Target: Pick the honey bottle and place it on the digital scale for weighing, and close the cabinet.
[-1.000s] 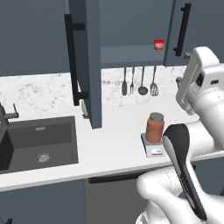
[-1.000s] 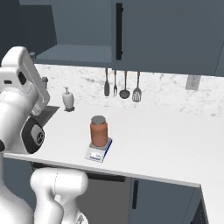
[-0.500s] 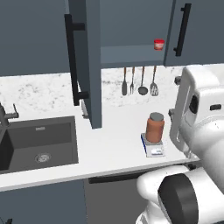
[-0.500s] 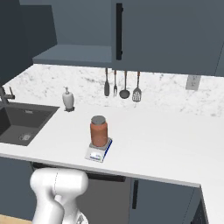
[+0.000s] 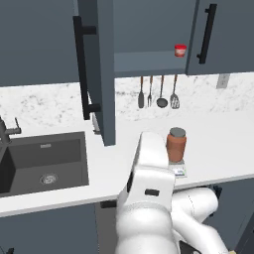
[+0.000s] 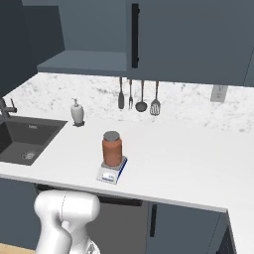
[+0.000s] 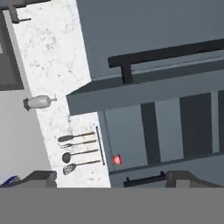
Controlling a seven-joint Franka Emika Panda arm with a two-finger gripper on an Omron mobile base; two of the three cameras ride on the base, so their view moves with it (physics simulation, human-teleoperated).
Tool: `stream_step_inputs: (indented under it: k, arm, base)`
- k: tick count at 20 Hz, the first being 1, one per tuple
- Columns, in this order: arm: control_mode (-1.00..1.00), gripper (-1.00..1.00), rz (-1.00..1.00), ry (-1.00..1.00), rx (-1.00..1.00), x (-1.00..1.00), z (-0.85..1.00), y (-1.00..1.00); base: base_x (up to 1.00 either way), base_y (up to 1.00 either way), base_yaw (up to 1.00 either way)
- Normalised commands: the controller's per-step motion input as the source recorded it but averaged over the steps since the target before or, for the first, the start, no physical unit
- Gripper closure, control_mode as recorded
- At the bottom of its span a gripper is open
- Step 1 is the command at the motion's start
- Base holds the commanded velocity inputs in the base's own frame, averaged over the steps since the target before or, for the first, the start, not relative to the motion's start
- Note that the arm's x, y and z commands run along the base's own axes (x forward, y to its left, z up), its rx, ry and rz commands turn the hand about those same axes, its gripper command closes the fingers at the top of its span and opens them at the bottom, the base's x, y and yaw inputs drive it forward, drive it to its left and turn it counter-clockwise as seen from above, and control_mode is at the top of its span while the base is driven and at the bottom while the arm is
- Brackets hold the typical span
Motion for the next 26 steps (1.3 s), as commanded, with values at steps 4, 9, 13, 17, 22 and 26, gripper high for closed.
stream_step_inputs:
  k: [4, 9, 13, 17, 22, 26]
  arm:
    - [-1.0, -1.0, -0.07, -0.15, 0.08, -0.02, -0.48, 1.0]
    - [-1.0, -1.0, -0.08, -0.09, -0.01, 0.0, -0.03, 0.8]
    - [-1.0, -1.0, -0.11, 0.06, -0.06, 0.15, 0.0, 0.61]
    - [-1.0, -1.0, -0.21, 0.2, -0.04, 0.48, 0.35, 0.34]
    - [-1.0, -1.0, -0.23, 0.2, -0.08, 0.55, 0.23, 0.41]
    - [-1.0, -1.0, -0.29, 0.05, -0.14, 0.88, 0.0, 0.27]
  base:
    - [0.0, 0.0, 0.0]
    - [0.0, 0.0, 0.0]
    - [0.0, 0.0, 0.0]
    - [0.0, 0.0, 0.0]
    - [0.0, 0.0, 0.0]
    - [0.0, 0.0, 0.0]
